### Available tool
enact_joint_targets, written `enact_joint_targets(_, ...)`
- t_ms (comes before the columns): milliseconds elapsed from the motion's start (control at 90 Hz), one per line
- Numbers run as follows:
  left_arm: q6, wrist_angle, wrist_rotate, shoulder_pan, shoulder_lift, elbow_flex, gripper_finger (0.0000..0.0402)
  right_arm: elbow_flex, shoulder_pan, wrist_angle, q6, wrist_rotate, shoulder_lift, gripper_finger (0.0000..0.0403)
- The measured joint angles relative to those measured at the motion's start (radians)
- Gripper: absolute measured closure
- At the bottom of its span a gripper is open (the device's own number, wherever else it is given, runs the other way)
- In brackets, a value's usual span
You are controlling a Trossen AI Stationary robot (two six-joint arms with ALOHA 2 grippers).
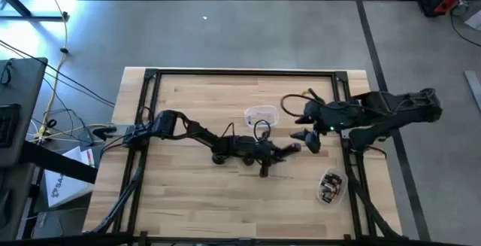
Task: Insert battery
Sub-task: Open the flashlight cover
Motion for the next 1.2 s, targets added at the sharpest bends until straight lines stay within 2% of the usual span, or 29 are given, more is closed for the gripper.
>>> enact_joint_targets(167, 0.016, -0.027, -0.101, 0.007, -0.001, 0.002, 0.0268, -0.001, 0.008, -0.151, 0.182, 0.003, 0.039, 0.0160)
enact_joint_targets(311, -0.008, -0.031, -0.106, 0.008, -0.001, 0.002, 0.0268, -0.002, 0.005, -0.170, 0.254, 0.021, 0.106, 0.0160)
enact_joint_targets(511, -0.007, -0.057, -0.131, 0.001, -0.003, 0.003, 0.0268, -0.002, -0.011, -0.173, 0.363, -0.021, 0.187, 0.0161)
enact_joint_targets(667, -0.005, -0.066, -0.131, -0.005, -0.004, 0.003, 0.0268, -0.002, -0.028, -0.184, 0.422, -0.064, 0.199, 0.0185)
enact_joint_targets(1011, 0.023, -0.056, -0.128, -0.012, -0.003, 0.003, 0.0268, -0.001, -0.032, -0.176, 0.449, -0.163, 0.196, 0.0278)
enact_joint_targets(1133, 0.021, -0.056, -0.126, -0.012, -0.003, 0.002, 0.0268, 0.000, -0.033, -0.175, 0.391, -0.185, 0.195, 0.0290)
enact_joint_targets(1200, 0.015, -0.057, -0.089, -0.012, -0.006, 0.000, 0.0268, 0.000, -0.033, -0.174, 0.321, -0.206, 0.195, 0.0291)
